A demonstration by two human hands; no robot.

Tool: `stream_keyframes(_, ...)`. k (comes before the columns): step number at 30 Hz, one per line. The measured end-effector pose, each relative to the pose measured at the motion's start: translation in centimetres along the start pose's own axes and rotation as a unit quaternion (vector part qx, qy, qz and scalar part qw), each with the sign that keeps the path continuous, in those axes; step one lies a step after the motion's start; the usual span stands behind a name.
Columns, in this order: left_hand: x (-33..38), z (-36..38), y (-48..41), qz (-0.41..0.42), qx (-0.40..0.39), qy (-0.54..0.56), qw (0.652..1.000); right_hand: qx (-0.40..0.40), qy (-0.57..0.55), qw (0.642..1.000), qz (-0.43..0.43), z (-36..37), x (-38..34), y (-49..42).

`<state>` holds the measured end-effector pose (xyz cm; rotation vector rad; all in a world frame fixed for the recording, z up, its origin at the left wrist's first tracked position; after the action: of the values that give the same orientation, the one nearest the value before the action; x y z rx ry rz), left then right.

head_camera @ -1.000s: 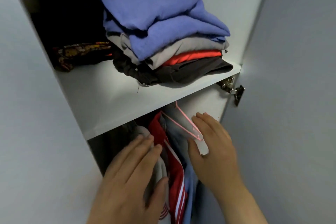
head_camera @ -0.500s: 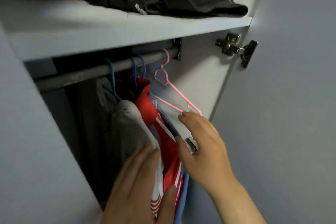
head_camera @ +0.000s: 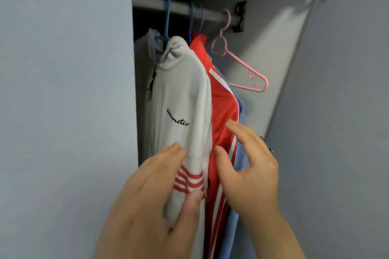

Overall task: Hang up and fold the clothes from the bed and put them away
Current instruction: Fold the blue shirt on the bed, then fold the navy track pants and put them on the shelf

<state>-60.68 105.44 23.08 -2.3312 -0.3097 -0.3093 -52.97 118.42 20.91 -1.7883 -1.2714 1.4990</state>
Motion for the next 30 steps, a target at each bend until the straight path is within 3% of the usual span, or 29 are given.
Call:
stream_keyframes(1,-0.8,-1.7,3.2,-0.037,0.048,0.007,0.998,-0.013,-0.012,1.0,0.0,-0.1,-0.1,1.3)
stream_keyframes(4,-0.7,-3.0,10.5,-0.147,0.073,-0.023,0.986,-0.071,-0.057,0.996,0.022,-0.6,-0.3,5.2)
stream_keyframes(10,1.0,-4.6,18.5,-0.289,-0.016,0.006,0.957,-0.229,-0.103,0.968,0.027,-1.5,-4.0,10.3)
stream_keyframes(15,1.7,-7.9,23.4,-0.341,0.021,-0.045,0.939,-0.314,-0.096,0.944,-0.039,-0.4,-8.2,12.7)
stream_keyframes(23,1.3,-11.3,29.0,-0.396,0.063,-0.136,0.906,-0.377,-0.164,0.904,-0.118,4.9,-13.1,15.9)
stream_keyframes(26,1.2,-12.8,31.3,-0.427,0.085,-0.209,0.876,-0.389,-0.186,0.887,-0.167,7.3,-15.3,16.7)
stream_keyframes(30,2.2,-16.0,36.8,-0.527,0.098,-0.262,0.803,-0.45,-0.264,0.826,-0.212,11.9,-20.2,20.0)
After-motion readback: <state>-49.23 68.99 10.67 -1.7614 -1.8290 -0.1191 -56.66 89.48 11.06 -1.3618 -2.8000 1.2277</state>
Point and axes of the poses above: each hand's wrist, its own y-axis away from the middle knuckle, its own z-axis out of the palm, x = y × z, the point moved 3 cm from there along -y, towards the middle knuckle, and after that the axes turned 8 degrees about -x, right-handed, at the moved point
